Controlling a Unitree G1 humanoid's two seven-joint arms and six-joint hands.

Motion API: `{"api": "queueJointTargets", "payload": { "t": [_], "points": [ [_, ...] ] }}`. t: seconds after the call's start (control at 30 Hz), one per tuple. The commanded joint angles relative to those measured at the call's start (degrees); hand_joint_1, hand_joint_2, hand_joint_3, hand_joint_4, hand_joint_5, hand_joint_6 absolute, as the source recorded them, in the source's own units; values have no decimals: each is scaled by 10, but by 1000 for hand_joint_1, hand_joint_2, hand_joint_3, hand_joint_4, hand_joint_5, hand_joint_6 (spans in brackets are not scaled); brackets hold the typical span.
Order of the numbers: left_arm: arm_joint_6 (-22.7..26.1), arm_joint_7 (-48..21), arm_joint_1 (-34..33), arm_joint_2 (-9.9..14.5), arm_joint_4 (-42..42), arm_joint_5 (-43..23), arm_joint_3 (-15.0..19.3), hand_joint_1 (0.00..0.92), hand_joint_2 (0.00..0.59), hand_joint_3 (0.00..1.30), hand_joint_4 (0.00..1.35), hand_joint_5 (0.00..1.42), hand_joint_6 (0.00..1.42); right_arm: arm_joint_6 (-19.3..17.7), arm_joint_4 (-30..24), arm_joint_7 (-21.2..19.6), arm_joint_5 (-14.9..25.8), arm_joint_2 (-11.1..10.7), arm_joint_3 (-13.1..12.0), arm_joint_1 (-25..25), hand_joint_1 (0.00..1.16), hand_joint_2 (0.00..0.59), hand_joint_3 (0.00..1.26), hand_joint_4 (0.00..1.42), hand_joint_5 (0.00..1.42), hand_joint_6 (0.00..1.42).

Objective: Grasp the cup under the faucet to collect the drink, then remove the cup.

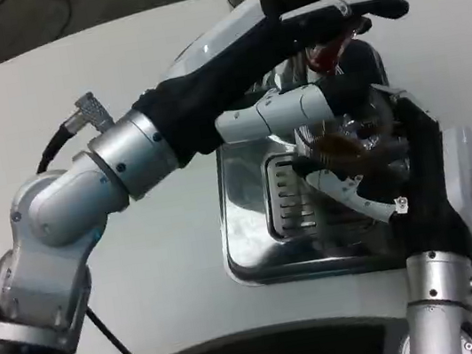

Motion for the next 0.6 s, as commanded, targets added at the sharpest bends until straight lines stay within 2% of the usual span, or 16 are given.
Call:
{"api": "queueJointTargets", "payload": {
  "t": [0.03, 0.33, 0.6],
  "points": [
    [22, -7, 33, 10, 0, 15, -3, 0, 25, 237, 87, 135, 0, -3, -41, -4, -9, 7, 10, 18, 1011, 117, 725, 787, 969, 911],
    [50, 0, 50, -7, -20, -10, 8, 0, 37, 229, 6, 84, 0, 11, -76, 11, -14, 9, 24, 41, 1004, 116, 735, 802, 1005, 953],
    [80, 2, 59, -24, -24, -47, 22, 0, 37, 183, 0, 30, 0, 21, -91, 18, -15, 10, 28, 50, 1000, 109, 739, 799, 1006, 972]
  ]
}}
